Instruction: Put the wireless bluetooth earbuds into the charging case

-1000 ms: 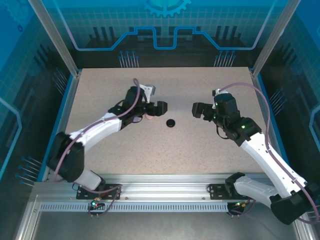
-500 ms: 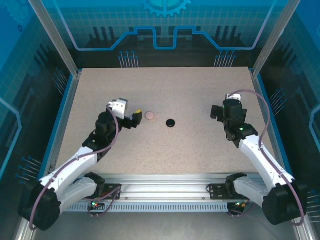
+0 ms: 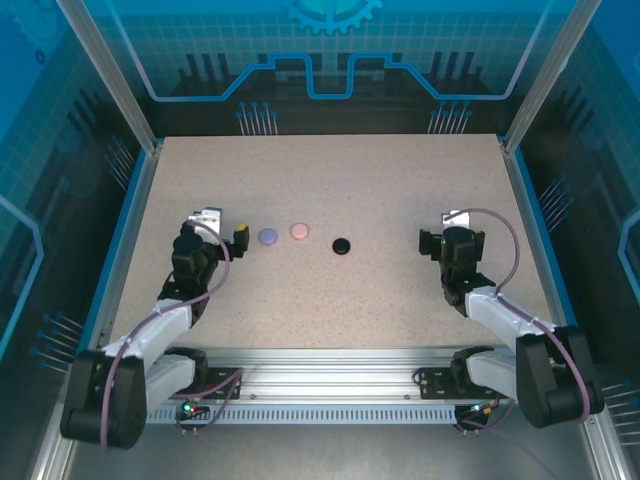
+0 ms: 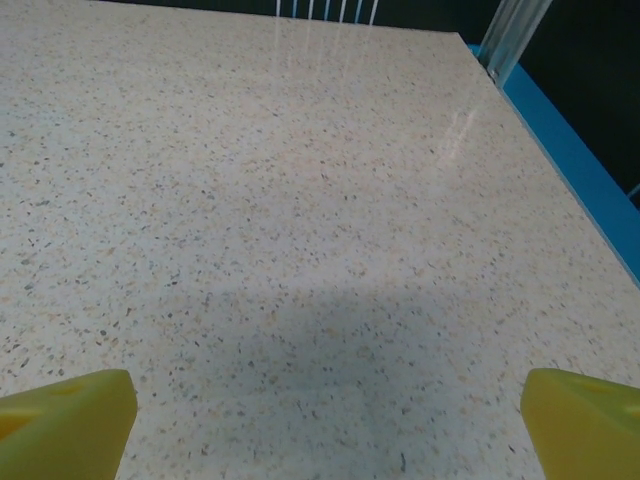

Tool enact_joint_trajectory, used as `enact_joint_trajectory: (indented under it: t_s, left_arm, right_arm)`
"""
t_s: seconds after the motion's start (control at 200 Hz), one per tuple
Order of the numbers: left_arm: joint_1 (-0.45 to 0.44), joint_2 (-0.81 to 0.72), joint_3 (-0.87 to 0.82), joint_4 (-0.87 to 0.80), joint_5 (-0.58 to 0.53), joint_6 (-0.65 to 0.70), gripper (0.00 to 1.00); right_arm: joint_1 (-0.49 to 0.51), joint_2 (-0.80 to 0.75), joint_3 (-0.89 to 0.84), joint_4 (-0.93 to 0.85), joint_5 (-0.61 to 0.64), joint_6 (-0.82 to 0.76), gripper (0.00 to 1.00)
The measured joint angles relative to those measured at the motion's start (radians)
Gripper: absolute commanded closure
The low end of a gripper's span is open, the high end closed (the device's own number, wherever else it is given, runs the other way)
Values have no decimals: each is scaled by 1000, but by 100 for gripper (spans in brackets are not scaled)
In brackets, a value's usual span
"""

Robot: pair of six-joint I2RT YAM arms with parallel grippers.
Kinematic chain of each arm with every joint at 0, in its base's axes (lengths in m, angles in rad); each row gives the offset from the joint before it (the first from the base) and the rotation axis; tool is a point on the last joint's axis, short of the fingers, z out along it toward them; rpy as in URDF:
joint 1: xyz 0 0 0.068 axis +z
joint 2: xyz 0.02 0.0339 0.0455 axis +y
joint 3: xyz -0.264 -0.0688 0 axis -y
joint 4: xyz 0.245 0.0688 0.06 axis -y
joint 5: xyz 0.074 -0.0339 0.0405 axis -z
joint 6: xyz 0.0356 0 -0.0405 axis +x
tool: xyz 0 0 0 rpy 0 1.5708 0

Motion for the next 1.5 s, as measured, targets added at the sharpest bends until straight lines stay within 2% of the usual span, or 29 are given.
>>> enact_joint_trajectory:
  t_s: [0.135, 0.35, 0.56, 0.69, 0.81, 1.071, 1.501]
  left_arm:
    - [10, 119, 0, 77, 72, -4, 1]
    - [48, 290, 0, 206, 174, -8, 1]
    - [60, 425, 0, 303, 200, -29, 1]
    - [71, 444, 1, 319, 208, -32, 1]
    - [73, 444, 18, 322, 204, -46, 1]
    - [85, 446, 63, 310, 127, -87, 1]
    - [85, 448, 63, 310, 119, -106, 1]
  right_arm:
    - [-2, 64, -33, 121, -35, -37, 0]
    - [-43, 139, -75, 329, -172, -69, 0]
    - [-47, 278, -85, 493, -289, -106, 0]
    - [-66, 332, -14, 403, -360, -113, 0]
    - [-106, 335, 39, 388, -393, -105, 0]
    - [-106, 335, 42, 366, -409, -102, 0]
    - [-110, 335, 43, 352, -428, -101, 0]
